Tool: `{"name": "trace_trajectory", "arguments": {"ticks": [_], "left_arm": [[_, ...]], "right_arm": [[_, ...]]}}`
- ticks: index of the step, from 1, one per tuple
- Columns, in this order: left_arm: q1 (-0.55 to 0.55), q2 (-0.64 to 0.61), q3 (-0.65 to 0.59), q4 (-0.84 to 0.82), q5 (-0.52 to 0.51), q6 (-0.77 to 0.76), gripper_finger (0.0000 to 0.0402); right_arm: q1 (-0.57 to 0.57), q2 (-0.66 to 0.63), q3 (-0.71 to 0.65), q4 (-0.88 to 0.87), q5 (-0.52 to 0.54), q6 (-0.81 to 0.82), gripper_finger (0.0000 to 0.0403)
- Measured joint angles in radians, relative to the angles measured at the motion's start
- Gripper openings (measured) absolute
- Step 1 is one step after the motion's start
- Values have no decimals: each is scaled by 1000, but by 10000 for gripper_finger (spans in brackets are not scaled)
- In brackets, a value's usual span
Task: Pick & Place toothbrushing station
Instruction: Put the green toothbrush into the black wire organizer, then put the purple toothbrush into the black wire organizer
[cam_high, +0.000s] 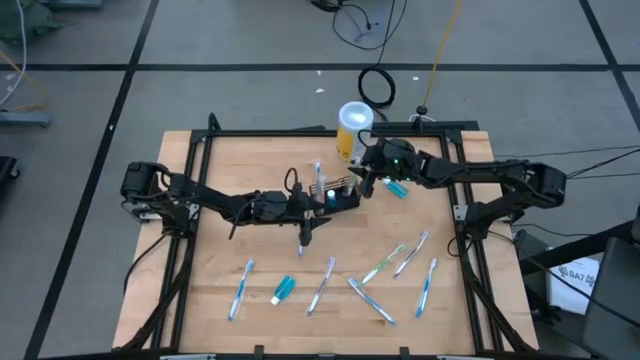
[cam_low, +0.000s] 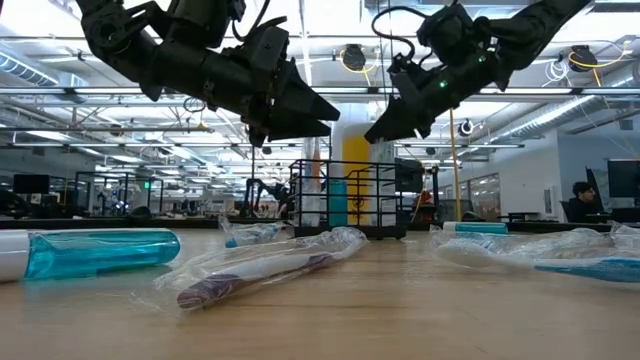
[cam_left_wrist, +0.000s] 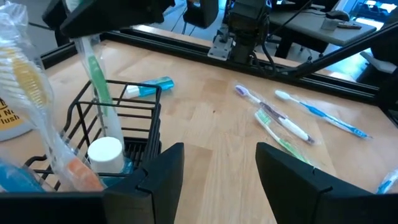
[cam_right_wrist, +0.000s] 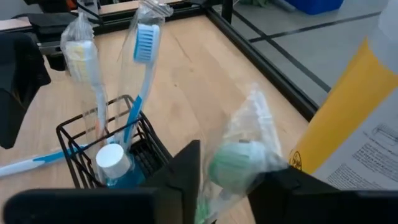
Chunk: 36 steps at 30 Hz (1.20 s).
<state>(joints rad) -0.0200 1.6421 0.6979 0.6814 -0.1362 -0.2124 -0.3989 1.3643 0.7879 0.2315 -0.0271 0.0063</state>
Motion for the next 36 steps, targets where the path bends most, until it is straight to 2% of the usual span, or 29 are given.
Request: {"name": "trace_trajectory", "arguments": {"ticks": [9, 14, 21, 27, 33, 36], "left_arm": [[-8, 0, 0, -36, -1, -7, 207], [-16, 0, 0, -130, 5, 0, 207], [-6, 0, 0, -283, 2, -150, 207], [-5, 0, 0, -414, -133, -258, 207], [-5, 0, 0, -558, -273, -459, 207], [-5, 0, 0, -599, -284, -512, 207]], "right_arm": [[20, -39, 0, -21, 0, 11, 173], [40, -51, 0, -122, 3, 13, 184], [41, -115, -1, -246, 24, 26, 184], [40, -225, -1, -297, 84, 19, 187], [48, -317, 0, -430, 79, 148, 182], [69, -338, 0, -508, 79, 218, 178]]}}
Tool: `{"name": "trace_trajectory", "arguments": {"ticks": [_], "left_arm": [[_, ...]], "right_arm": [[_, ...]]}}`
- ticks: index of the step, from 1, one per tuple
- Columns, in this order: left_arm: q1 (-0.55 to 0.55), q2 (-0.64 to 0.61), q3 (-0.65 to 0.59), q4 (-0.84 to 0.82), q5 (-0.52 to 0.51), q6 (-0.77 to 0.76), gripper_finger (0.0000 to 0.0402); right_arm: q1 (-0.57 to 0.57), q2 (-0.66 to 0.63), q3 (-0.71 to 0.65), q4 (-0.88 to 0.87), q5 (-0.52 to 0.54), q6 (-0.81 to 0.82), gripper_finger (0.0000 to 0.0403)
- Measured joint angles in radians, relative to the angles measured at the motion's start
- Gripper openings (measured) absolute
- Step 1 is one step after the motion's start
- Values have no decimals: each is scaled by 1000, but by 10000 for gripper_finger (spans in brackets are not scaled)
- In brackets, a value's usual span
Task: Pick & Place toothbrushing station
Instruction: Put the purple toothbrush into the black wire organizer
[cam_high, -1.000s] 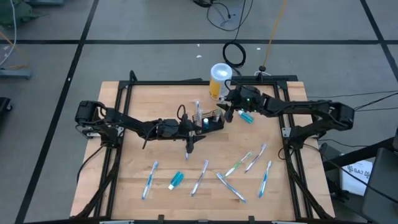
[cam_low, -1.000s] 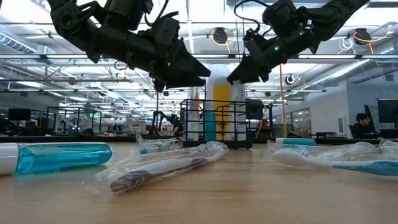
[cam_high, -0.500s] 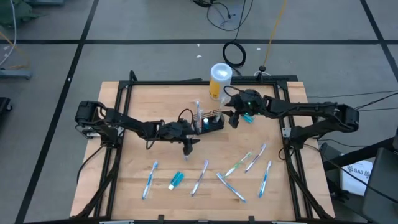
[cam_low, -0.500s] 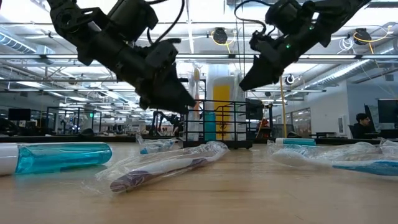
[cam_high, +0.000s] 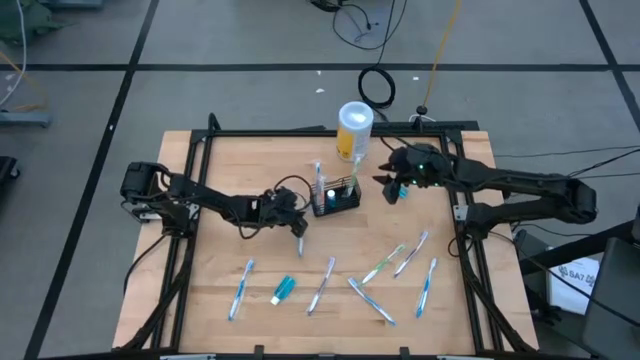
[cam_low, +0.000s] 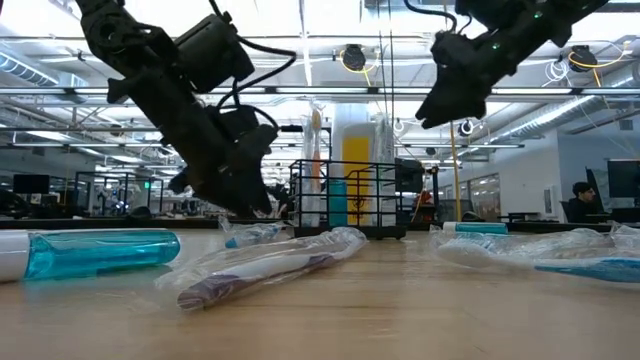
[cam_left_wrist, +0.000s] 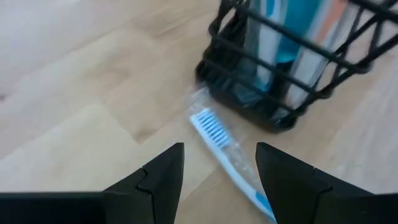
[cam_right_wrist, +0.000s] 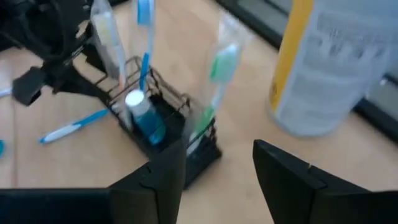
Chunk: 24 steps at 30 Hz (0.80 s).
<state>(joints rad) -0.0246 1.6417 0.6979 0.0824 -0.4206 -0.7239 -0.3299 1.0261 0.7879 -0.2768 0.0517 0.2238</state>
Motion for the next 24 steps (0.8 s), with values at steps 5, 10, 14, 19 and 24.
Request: {"name": "trace_trajectory", "arguments": {"ticks": [5, 10, 14, 19, 24], "left_arm": [[-13, 0, 0, -3, 49, -24, 207], [-33, 0, 0, -4, 53, -24, 207], [-40, 0, 0, -4, 53, -27, 207], [-43, 0, 0, -5, 53, -19, 207], [-43, 0, 0, -5, 53, -15, 207]], "right_arm": [[64, -2, 0, -49, -1, 75, 176], [140, 6, 0, -43, -1, 112, 176], [203, 22, 0, -46, -1, 161, 175], [300, 48, 0, -126, -4, 175, 175], [401, 52, 0, -313, -58, 347, 174]]}}
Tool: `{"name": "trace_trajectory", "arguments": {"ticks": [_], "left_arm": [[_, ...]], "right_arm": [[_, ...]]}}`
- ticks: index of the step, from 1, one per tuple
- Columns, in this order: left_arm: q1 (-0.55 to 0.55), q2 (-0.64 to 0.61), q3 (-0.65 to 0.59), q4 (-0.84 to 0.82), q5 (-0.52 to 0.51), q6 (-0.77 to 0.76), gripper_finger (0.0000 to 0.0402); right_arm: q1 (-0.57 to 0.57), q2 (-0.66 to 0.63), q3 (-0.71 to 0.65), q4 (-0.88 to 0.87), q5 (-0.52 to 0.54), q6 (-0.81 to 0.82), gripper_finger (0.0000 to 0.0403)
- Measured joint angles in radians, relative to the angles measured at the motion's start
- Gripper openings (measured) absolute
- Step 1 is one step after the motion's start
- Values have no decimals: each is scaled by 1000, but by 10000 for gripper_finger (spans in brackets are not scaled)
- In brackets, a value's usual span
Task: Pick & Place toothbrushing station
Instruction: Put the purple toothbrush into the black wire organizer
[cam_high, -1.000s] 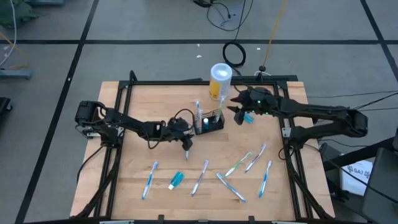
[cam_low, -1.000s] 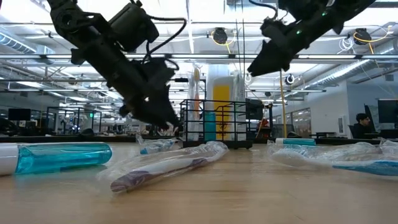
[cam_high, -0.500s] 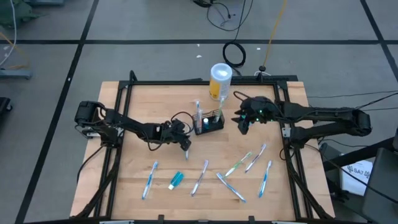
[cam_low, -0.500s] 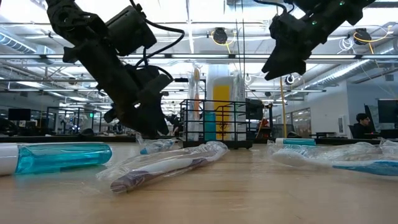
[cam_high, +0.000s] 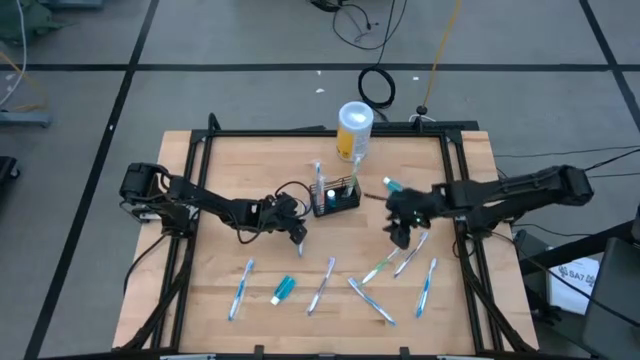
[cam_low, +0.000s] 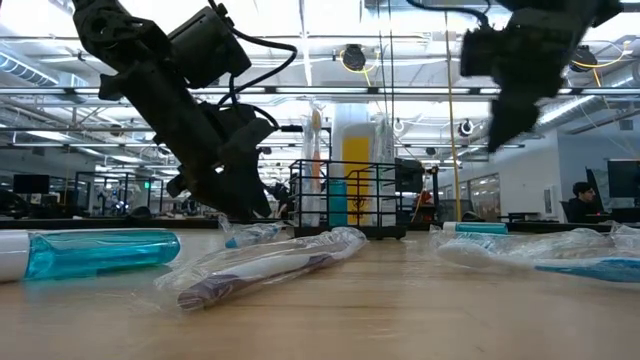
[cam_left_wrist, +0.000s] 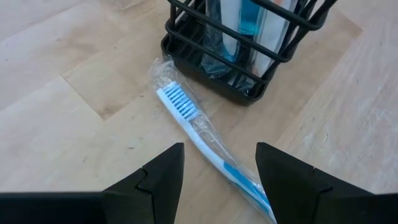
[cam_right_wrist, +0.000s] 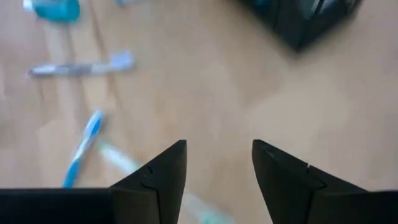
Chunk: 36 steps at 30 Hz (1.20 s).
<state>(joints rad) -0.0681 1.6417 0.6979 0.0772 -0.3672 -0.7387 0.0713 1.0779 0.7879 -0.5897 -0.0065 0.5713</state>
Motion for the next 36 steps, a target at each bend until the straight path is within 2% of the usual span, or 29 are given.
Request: {"name": "trace_trajectory", "arguments": {"ticks": [9, 12, 15, 22, 30, 36], "left_arm": [[0, 0, 0, 0, 0, 2, 207], [0, 0, 0, 0, 1, 3, 207], [0, 0, 0, 1, 1, 29, 207], [0, 0, 0, 1, 1, 55, 207], [2, 0, 0, 2, 1, 64, 207], [2, 0, 0, 2, 0, 63, 207]], "right_arm": [[161, 0, 0, -308, 21, 693, 173], [210, 0, -6, -337, 88, 850, 173], [238, 0, -43, -324, 83, 977, 172], [272, 0, -173, -322, -47, 1177, 171], [248, 0, -254, -213, -12, 1199, 171], [243, -10, -262, -213, -8, 1192, 171]]}}
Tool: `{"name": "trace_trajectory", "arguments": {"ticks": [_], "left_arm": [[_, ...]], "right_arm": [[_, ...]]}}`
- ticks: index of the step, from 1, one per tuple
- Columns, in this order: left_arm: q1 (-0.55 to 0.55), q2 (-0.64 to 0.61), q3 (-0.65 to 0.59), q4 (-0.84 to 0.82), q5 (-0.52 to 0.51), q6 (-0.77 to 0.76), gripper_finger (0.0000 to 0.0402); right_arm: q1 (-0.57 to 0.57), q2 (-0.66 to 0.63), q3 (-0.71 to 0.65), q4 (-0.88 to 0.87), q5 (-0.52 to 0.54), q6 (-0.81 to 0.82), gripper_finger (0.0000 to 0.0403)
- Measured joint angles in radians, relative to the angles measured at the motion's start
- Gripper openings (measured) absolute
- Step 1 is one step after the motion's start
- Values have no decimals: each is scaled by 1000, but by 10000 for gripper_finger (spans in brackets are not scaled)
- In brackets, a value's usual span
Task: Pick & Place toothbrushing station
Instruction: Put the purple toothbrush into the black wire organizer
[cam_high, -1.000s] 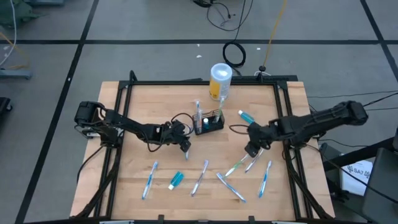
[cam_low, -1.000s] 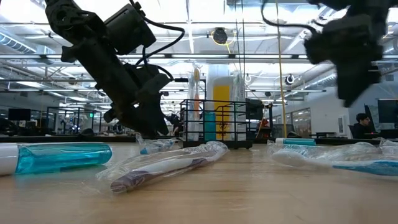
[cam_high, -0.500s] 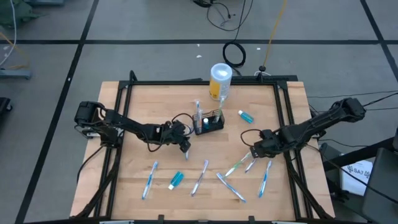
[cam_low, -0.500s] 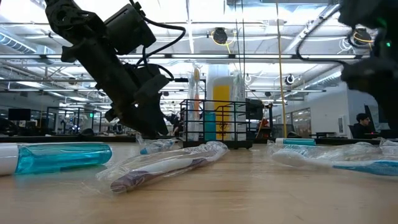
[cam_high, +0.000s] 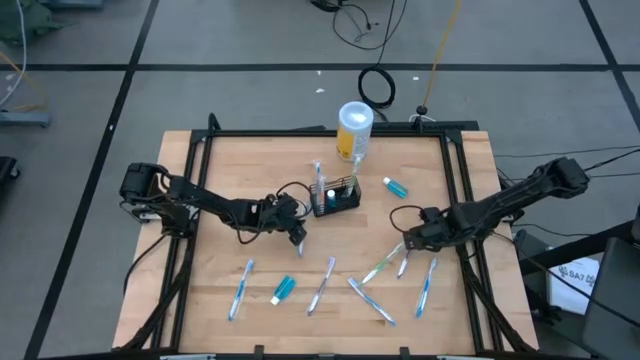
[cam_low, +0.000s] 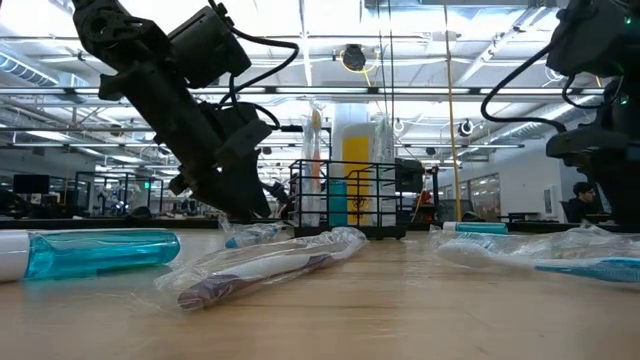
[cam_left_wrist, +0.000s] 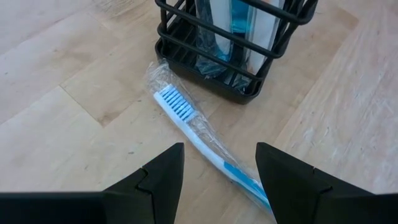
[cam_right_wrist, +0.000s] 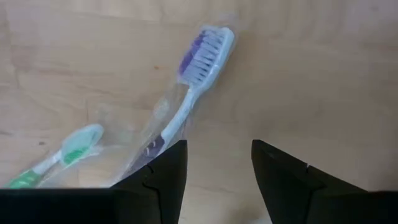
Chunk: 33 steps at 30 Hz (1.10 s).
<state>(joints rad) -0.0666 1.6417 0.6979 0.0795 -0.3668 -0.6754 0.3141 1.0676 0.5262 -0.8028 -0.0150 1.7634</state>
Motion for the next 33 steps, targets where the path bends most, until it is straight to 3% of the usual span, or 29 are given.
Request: {"name": "trace_trajectory", "arguments": {"ticks": [6, 13, 21, 25, 29, 33], "left_arm": [[1, 0, 0, 17, -1, 0, 207], [1, 0, 0, 37, -1, -1, 207], [1, 0, 0, 38, -1, 1, 207], [1, 0, 0, 46, -1, 8, 207], [1, 0, 0, 58, -1, 11, 207], [1, 0, 0, 63, -1, 11, 207]], "right_arm": [[0, -74, 0, -1, -6, -3, 171], [-1, -132, -7, -25, 140, 28, 171], [-1, -125, -166, 134, 158, 81, 171], [-1, -124, -174, 128, 159, 85, 171], [-1, -123, -175, 133, 149, 20, 167], [-1, -130, -176, 151, 168, -43, 137]]}}
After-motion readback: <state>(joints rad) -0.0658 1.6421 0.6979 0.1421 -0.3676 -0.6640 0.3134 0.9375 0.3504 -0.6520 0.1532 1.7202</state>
